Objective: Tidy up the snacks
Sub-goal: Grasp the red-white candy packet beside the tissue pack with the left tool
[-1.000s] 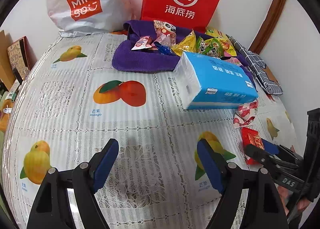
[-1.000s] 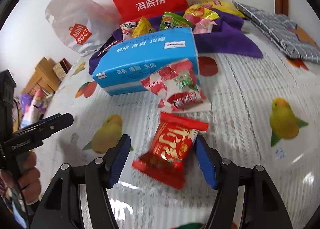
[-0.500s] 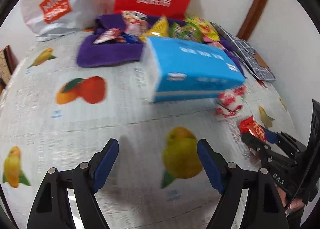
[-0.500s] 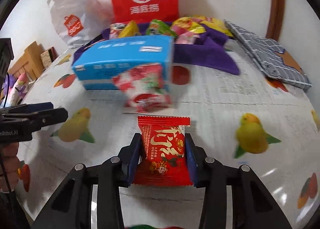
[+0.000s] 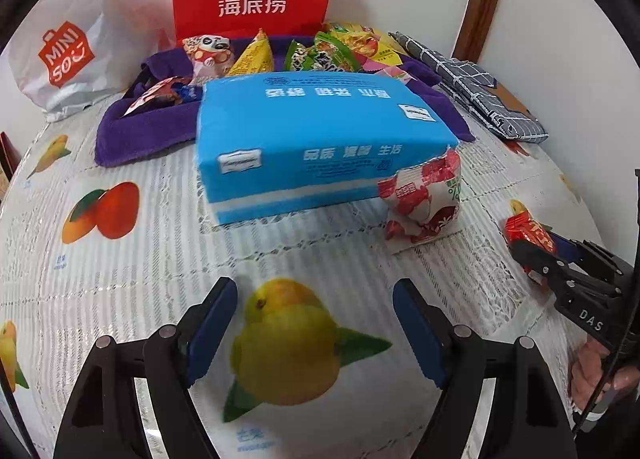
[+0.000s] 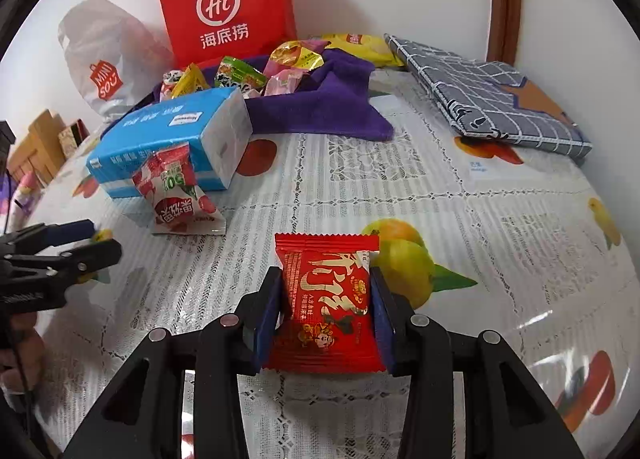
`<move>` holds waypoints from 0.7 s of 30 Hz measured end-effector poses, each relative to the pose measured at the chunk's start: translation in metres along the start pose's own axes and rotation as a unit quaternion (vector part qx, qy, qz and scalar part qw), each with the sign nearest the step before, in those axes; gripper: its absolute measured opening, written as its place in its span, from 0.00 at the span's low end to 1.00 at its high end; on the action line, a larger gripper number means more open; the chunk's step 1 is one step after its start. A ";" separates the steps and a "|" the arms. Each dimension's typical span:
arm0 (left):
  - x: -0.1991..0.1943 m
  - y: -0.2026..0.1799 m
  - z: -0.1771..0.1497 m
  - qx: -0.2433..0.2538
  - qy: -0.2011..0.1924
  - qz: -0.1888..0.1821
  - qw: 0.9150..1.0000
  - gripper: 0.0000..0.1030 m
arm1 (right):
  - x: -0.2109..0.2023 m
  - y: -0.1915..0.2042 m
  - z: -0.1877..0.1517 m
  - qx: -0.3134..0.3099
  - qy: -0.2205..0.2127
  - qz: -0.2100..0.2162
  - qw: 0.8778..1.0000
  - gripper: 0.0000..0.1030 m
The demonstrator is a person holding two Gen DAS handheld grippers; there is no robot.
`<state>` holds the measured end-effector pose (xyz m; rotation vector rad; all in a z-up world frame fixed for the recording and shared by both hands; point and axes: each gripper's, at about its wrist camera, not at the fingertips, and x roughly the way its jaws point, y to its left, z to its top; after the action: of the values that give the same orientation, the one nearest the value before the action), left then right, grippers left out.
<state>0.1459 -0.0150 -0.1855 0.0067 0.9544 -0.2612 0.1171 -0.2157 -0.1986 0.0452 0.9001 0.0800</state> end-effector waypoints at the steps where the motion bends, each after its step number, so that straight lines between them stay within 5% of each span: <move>1: 0.001 -0.003 0.001 0.001 -0.001 -0.002 1.000 0.77 | 0.001 -0.002 0.001 0.002 0.002 0.006 1.000 0.41; 10: 0.008 -0.019 0.012 -0.013 -0.008 -0.048 0.999 0.78 | -0.003 -0.011 0.004 0.007 -0.008 0.008 1.000 0.40; 21: 0.028 -0.058 0.034 0.000 -0.006 -0.044 0.999 0.76 | -0.018 -0.023 0.010 -0.003 -0.031 0.003 1.000 0.40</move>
<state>0.1756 -0.0810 -0.1820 -0.0378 0.9434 -0.3422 0.1150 -0.2405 -0.1799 0.0452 0.8386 0.0870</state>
